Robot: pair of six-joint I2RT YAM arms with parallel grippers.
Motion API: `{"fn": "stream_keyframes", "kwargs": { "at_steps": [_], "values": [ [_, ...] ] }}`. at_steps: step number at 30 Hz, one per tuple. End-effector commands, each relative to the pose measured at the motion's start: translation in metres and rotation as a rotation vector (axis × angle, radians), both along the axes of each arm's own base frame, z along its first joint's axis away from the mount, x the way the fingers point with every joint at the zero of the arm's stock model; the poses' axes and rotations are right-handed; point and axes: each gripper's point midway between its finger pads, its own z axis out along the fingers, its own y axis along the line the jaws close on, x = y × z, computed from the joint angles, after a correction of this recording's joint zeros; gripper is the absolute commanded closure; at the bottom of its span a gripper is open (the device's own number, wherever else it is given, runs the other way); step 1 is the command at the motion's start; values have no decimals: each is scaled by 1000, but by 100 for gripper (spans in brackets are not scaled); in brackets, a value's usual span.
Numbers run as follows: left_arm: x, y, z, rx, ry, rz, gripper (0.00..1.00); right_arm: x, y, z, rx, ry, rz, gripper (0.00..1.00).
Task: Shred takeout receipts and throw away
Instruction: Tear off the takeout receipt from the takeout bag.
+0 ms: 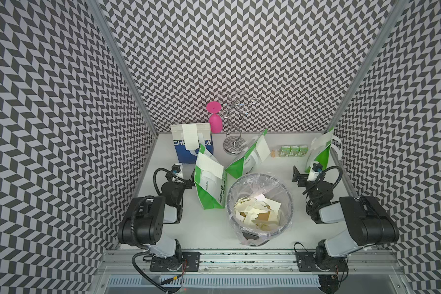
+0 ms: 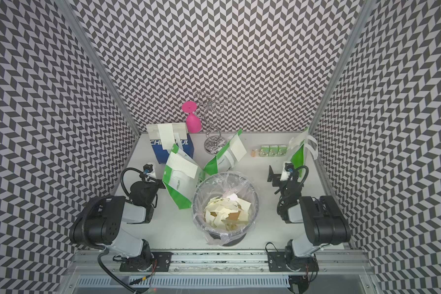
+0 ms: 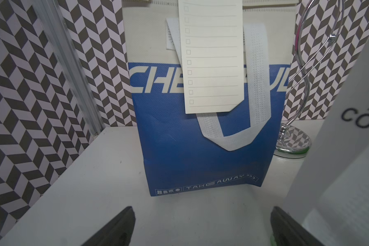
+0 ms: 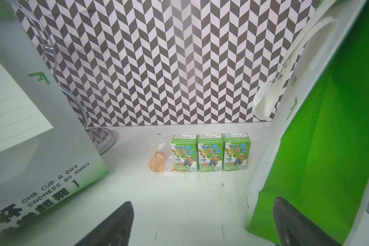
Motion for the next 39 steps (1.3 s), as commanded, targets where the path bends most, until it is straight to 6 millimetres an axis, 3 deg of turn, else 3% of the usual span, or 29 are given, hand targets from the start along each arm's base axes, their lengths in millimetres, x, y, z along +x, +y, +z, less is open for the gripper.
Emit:
{"fn": "stream_keyframes", "kwargs": {
  "at_steps": [1,13,17,21,23,27,32,36,39],
  "values": [
    [3,0,6,12,-17,3,0,2,-1,12,8,-50,-2,1],
    [-3,4,9,6,-37,29,0,0,-1,13,6,-57,0,1],
    [-22,12,27,-14,-128,89,0,-13,6,17,-10,-87,39,1],
    [-19,13,48,5,-98,135,0,0,14,37,-33,-49,86,1],
    [-16,15,68,25,-94,163,0,2,18,55,-37,-62,107,1],
    [-17,28,105,3,-73,242,0,1,27,111,20,-156,158,1],
    [-35,28,158,-32,-92,229,0,2,50,163,15,-140,293,1],
    [-40,-10,213,-63,-117,-2,2,2,74,186,24,-77,438,1],
    [-39,-47,240,-86,-88,-193,4,1,94,193,40,0,573,0]
  ]
}}
